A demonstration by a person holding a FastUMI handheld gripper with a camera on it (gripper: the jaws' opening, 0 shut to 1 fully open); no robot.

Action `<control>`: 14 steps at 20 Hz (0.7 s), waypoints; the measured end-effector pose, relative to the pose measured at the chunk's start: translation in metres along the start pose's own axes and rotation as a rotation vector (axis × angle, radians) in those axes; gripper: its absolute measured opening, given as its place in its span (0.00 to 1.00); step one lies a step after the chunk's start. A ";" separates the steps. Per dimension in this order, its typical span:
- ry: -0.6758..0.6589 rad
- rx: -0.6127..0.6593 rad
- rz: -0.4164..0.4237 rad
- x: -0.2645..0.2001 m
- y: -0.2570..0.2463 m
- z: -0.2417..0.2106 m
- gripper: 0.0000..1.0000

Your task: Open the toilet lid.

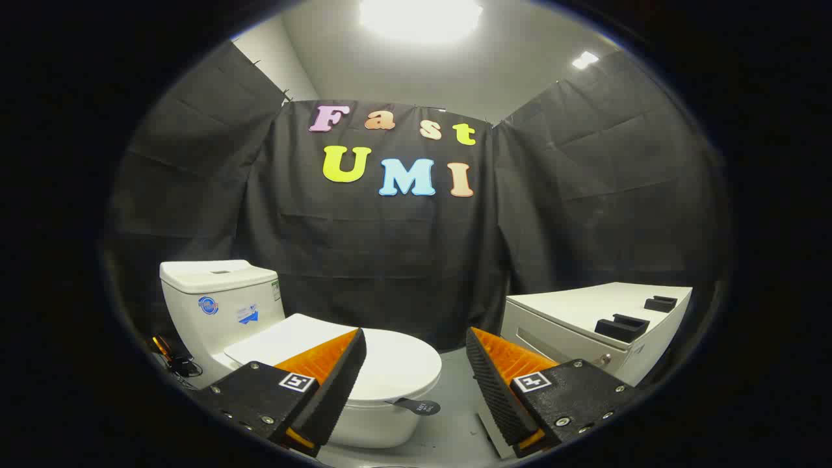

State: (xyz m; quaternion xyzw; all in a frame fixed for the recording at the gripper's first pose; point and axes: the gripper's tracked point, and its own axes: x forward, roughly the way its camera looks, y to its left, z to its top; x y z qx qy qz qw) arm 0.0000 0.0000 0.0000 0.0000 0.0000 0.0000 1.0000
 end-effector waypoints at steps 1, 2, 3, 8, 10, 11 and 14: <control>0.000 0.001 -0.001 0.000 0.000 0.000 0.95; 0.000 0.002 -0.003 0.000 -0.001 0.001 0.95; -0.002 0.005 -0.002 0.000 0.000 0.001 0.95; -0.009 0.013 0.002 0.000 0.002 0.004 0.95; -0.011 0.017 0.000 0.000 0.001 0.005 0.95; -0.010 0.019 -0.001 0.001 0.001 0.004 0.95; -0.008 0.025 -0.004 0.000 0.000 0.005 0.95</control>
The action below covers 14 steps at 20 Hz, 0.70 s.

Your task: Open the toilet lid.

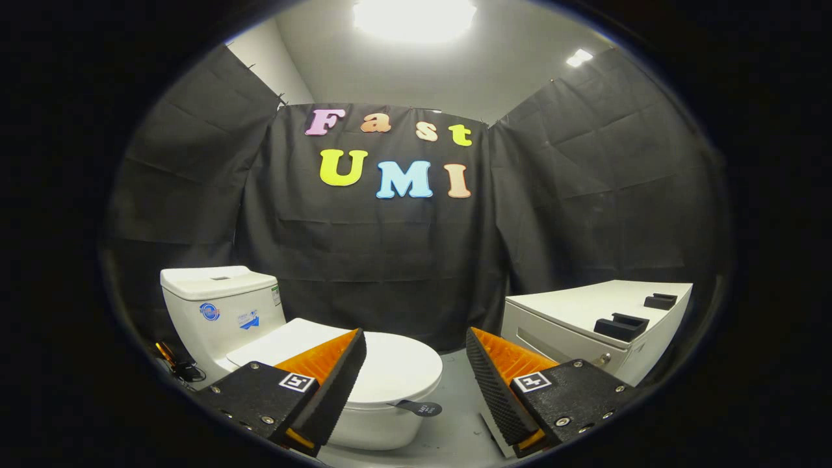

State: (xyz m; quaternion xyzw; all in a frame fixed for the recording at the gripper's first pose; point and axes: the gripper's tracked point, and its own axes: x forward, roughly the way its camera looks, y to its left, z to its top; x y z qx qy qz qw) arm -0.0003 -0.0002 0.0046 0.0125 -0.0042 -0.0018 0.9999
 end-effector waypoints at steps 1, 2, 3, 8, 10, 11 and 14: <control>0.000 0.004 0.001 0.001 0.001 0.001 0.95; -0.003 0.008 0.003 0.001 0.002 0.002 0.95; -0.007 0.015 0.004 0.001 0.002 0.004 0.95; -0.008 0.039 0.019 0.008 0.008 0.010 0.95; -0.006 0.105 0.044 0.012 0.016 0.013 0.95; -0.007 0.143 0.048 0.015 0.019 0.014 0.95; -0.006 0.202 0.033 0.023 0.022 0.013 0.95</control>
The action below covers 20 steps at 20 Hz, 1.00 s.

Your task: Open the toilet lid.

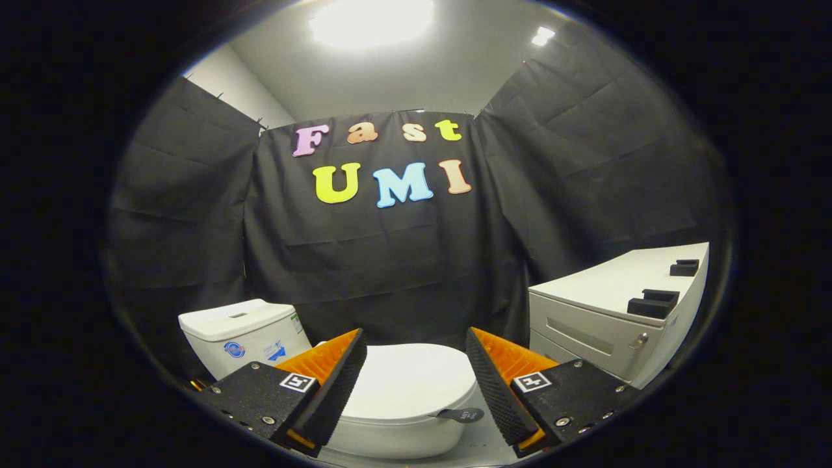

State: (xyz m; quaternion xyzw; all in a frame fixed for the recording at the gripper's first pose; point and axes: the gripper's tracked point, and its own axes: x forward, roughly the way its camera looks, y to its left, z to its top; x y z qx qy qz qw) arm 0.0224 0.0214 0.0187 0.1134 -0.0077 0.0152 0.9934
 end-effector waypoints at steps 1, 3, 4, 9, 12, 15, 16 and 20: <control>0.005 0.013 -0.002 0.004 0.002 -0.003 0.94; 0.024 0.042 -0.007 0.008 0.004 -0.012 0.94; 0.037 0.064 -0.011 0.011 0.004 -0.017 0.95; 0.148 0.195 -0.052 0.026 -0.004 -0.058 0.96; 0.171 0.288 -0.095 0.032 -0.026 -0.074 0.96; 0.188 0.398 -0.156 0.035 -0.048 -0.095 0.96; 0.199 0.427 -0.177 0.036 -0.055 -0.104 0.96; 0.238 0.522 -0.243 0.043 -0.077 -0.129 0.95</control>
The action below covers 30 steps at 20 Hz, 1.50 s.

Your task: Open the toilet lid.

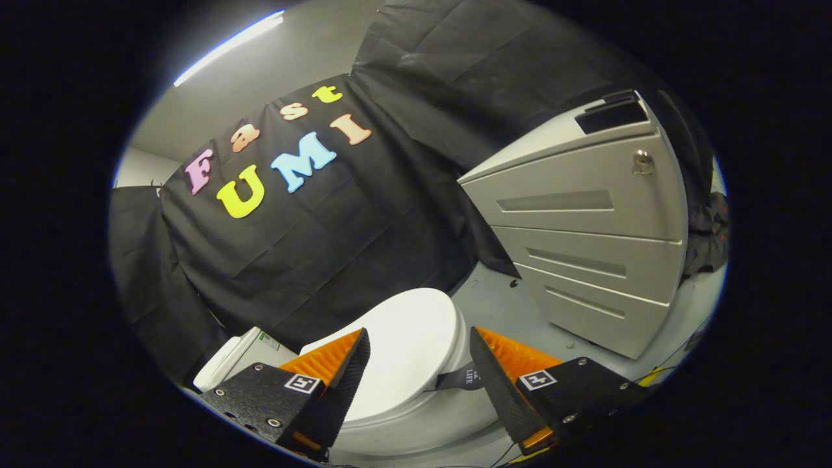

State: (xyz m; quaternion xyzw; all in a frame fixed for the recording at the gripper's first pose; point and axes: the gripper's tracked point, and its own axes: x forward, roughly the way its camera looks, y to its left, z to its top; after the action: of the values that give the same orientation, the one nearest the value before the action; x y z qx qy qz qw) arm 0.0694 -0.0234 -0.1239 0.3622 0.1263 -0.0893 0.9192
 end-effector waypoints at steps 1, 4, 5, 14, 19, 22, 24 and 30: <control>0.010 0.024 -0.012 0.003 -0.006 -0.003 0.95; 0.047 0.087 -0.045 0.010 -0.024 -0.015 0.95; 0.057 0.105 -0.055 0.012 -0.029 -0.018 0.95; 0.149 0.244 -0.115 0.032 -0.057 -0.050 0.84; 0.206 0.295 -0.132 0.037 -0.065 -0.069 0.68; 0.201 0.330 -0.124 0.039 -0.062 -0.070 0.51; 0.203 0.329 -0.110 0.041 -0.058 -0.070 0.40; 0.213 0.376 -0.116 0.041 -0.060 -0.069 0.26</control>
State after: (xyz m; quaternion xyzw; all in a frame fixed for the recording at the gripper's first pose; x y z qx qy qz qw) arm 0.0815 -0.0222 -0.2240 0.5270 0.2245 -0.1249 0.8101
